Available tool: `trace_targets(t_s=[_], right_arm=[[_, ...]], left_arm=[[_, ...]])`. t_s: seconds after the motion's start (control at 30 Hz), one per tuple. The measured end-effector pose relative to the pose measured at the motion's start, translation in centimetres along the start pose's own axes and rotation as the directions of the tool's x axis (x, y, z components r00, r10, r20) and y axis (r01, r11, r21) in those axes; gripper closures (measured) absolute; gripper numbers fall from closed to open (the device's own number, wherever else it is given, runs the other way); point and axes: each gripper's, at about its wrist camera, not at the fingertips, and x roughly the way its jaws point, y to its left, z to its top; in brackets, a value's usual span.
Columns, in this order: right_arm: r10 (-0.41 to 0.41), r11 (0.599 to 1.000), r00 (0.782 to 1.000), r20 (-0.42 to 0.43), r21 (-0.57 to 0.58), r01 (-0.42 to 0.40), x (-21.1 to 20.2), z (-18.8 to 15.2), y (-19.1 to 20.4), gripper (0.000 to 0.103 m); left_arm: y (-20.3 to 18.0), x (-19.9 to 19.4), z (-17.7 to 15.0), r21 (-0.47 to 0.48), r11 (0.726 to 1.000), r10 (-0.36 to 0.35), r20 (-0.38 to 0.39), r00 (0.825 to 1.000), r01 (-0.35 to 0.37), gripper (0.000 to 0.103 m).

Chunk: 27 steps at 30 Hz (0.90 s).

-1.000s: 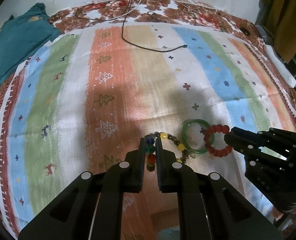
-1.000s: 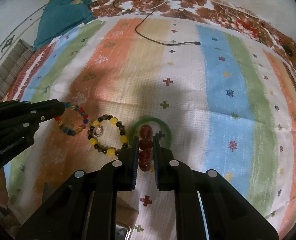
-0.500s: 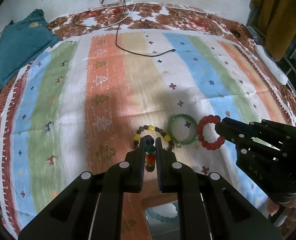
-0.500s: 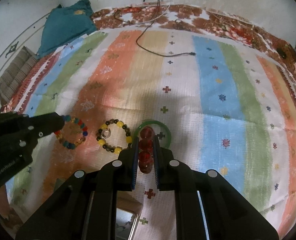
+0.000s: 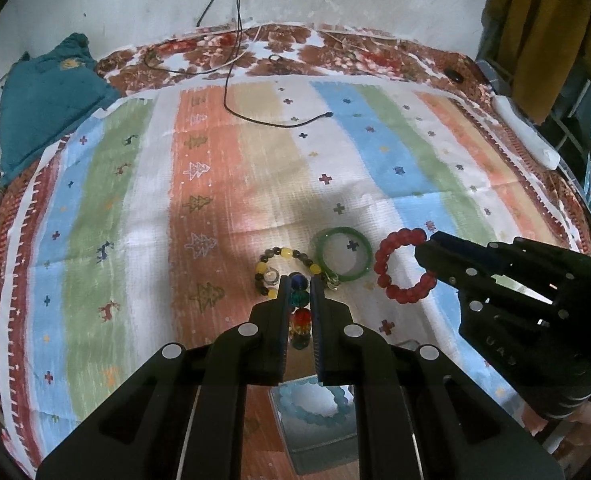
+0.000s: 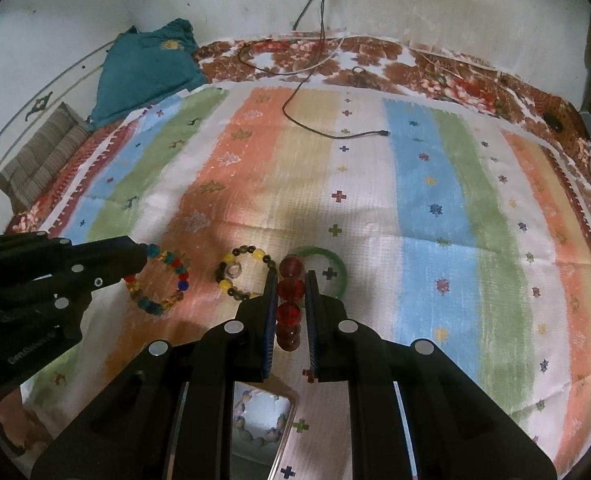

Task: Organize jewelry
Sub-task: 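Lift and carry both held bracelets toward the silver tin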

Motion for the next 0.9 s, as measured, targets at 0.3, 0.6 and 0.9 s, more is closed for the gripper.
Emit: trace_targets(t_s=[0.3,0.6,0.9], right_arm=[[-0.012,1.000,1.000,0.016,-0.018,0.012,-1.3,-1.4,0.5,0.089],[0.001,0.999,0.999,0.043,-0.037,0.001,-3.3,-2.9,1.4,0.089],[0.015,0.999,0.999,0.045,-0.050,-0.013,-4.5,-4.5,2.1,0.089]], left_arm=[[-0.4,-1.5,-1.2,0.002,1.000,-0.011,0.022,1.000,0.011,0.094],[-1.0,-2.8,-3.0,0.017,1.000,-0.026,0.038,0.999,0.026,0.094],[-1.1,-3.8,-4.5,0.021,0.999,-0.035,0.045,0.998,0.034,0.094]])
